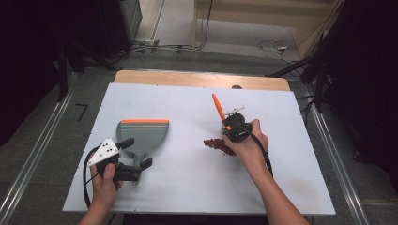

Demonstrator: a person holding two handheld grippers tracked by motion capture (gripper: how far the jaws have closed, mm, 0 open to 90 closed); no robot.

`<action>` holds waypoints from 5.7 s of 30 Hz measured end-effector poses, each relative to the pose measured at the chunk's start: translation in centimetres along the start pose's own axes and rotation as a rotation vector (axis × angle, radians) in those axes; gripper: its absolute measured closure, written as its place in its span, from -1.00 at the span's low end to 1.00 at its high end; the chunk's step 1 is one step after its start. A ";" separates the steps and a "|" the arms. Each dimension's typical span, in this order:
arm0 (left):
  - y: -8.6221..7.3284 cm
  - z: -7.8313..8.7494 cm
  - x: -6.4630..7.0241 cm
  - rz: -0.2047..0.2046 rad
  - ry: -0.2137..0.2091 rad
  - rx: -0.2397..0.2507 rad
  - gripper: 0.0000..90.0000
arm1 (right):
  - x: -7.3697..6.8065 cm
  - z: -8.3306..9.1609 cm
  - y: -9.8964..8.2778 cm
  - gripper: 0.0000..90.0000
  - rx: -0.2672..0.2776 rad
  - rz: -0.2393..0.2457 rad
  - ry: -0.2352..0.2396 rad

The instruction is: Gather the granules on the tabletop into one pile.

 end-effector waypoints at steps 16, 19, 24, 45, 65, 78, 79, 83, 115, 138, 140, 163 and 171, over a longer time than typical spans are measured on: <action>0.0 0.2 -0.2 0.008 0.006 0.003 -1.00 | -1.1 1.3 1.4 0.53 0.042 0.121 0.105; 0.0 0.2 -0.2 0.009 0.006 0.003 -1.00 | -1.2 2.7 1.7 0.53 0.059 0.186 0.181; 0.0 0.2 -0.2 0.008 0.007 0.002 -1.00 | -2.9 4.7 0.4 0.53 0.039 0.409 0.398; -0.2 0.1 -0.2 0.004 0.006 -0.004 -1.00 | -4.1 1.1 -1.4 0.53 0.002 0.676 0.542; -0.2 0.2 -0.3 0.008 0.006 -0.003 -1.00 | -6.4 -1.9 2.5 0.53 0.023 -0.063 0.434; -0.2 0.0 0.0 -0.001 0.003 -0.010 -1.00 | -3.0 -1.0 1.0 0.53 0.033 -0.177 0.362; -0.2 0.0 0.1 -0.001 0.002 -0.010 -1.00 | -2.8 -1.0 0.9 0.53 0.034 -0.181 0.362; -0.3 -0.1 0.0 0.002 0.003 -0.011 -1.00 | -2.3 -0.7 0.4 0.53 0.042 -0.196 0.360; -0.3 0.0 -0.1 0.004 0.001 -0.009 -1.00 | -3.9 0.4 0.8 0.53 0.055 -0.130 0.472; -0.3 -0.1 0.0 0.002 0.004 -0.013 -1.00 | 5.1 4.4 0.7 0.53 0.176 -0.202 0.251; -0.3 -0.1 0.0 0.002 0.004 -0.013 -1.00 | 5.9 3.6 0.0 0.53 0.143 -0.186 0.187; -0.3 0.0 -0.1 0.002 0.003 -0.010 -1.00 | 2.6 2.1 0.1 0.53 0.102 -0.039 0.111; -0.2 0.0 -0.1 -0.005 0.004 -0.002 -1.00 | 3.5 4.7 -1.4 0.53 0.186 -0.080 0.220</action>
Point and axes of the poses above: each handheld gripper's, and its own axes: z roughly backward along the jaws, y roughly out of its top, x roughly to its right, the point moved 10 cm from there along -z, roughly forward along the jaws, and after that the axes turned 11 degrees about y, right-handed, at the moved point
